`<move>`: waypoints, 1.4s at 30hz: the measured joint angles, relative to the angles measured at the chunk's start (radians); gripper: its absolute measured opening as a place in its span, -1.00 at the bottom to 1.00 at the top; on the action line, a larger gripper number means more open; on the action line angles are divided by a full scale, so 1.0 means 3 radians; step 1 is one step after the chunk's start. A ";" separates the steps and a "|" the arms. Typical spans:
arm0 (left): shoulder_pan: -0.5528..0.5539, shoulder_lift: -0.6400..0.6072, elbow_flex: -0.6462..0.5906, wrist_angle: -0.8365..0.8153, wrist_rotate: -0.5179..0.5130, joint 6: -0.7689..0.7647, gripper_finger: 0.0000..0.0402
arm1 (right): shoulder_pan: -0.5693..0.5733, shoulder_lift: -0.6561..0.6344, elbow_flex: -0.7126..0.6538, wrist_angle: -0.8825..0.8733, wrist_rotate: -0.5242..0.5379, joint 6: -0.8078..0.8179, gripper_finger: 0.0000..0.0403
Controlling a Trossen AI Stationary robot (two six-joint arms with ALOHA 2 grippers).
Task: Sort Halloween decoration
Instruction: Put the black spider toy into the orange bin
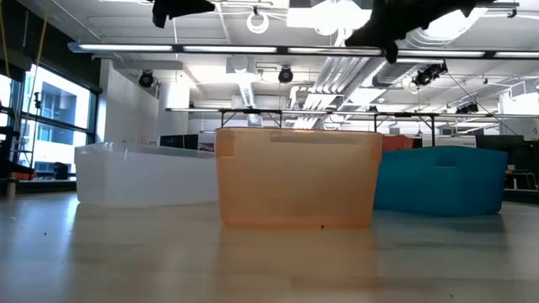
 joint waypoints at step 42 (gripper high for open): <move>0.0000 0.0000 0.0000 -0.0001 0.0000 0.0336 0.01 | -0.0349 0.3139 0.1008 -0.1364 0.1058 0.1722 0.06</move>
